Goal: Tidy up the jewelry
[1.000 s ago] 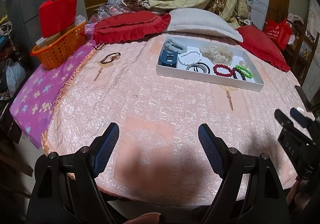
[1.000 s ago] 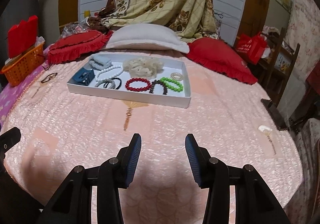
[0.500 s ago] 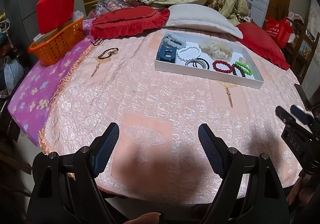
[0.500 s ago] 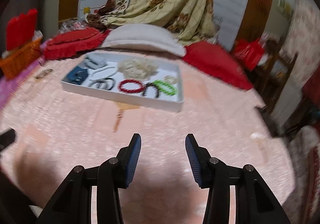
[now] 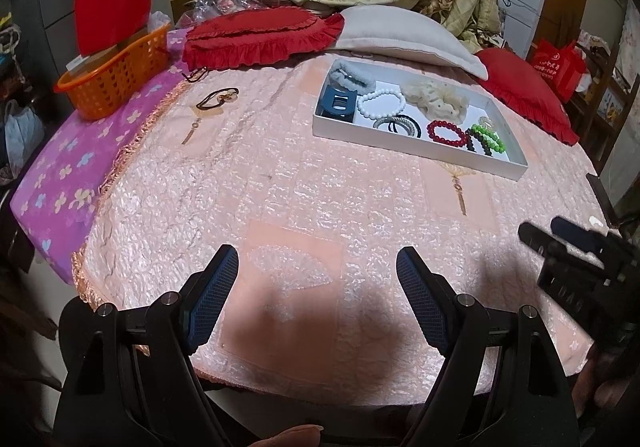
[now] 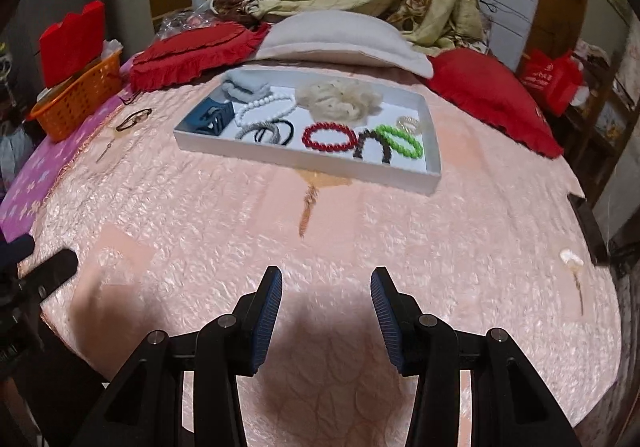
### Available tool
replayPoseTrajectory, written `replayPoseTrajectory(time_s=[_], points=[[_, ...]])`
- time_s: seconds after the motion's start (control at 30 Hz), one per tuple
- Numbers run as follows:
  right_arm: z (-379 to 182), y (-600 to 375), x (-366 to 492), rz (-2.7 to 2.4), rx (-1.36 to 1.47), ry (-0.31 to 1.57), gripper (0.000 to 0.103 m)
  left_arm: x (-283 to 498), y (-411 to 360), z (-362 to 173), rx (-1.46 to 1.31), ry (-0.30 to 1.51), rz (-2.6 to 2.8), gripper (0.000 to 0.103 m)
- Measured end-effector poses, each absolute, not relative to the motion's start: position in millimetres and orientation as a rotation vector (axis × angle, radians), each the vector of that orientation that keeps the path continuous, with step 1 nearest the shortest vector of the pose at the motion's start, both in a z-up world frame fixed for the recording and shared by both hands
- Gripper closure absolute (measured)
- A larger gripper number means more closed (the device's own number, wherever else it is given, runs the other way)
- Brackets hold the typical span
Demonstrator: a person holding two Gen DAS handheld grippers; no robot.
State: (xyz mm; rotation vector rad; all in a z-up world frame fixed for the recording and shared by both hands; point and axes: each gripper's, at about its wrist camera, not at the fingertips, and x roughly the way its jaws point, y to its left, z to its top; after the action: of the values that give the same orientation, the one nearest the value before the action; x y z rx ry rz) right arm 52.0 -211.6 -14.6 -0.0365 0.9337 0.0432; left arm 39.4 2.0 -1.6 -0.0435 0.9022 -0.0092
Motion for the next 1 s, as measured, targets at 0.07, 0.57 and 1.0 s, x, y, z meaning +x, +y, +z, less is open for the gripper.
replayPoseTrajectory(time_s=[0.07, 0.57, 1.0], points=[[-8, -212, 56, 0.047, -0.019, 0.927, 0.059, 40, 4, -2, -0.049, 0.901, -0.005, 0.021], [-28, -197, 52, 0.025, -0.058, 0.972, 0.058, 42, 20, -4, -0.073, 0.893, 0.026, 0.021], [-18, -191, 59, 0.021, -0.062, 0.931, 0.058, 43, 20, -8, -0.054, 0.894, 0.051, 0.021]])
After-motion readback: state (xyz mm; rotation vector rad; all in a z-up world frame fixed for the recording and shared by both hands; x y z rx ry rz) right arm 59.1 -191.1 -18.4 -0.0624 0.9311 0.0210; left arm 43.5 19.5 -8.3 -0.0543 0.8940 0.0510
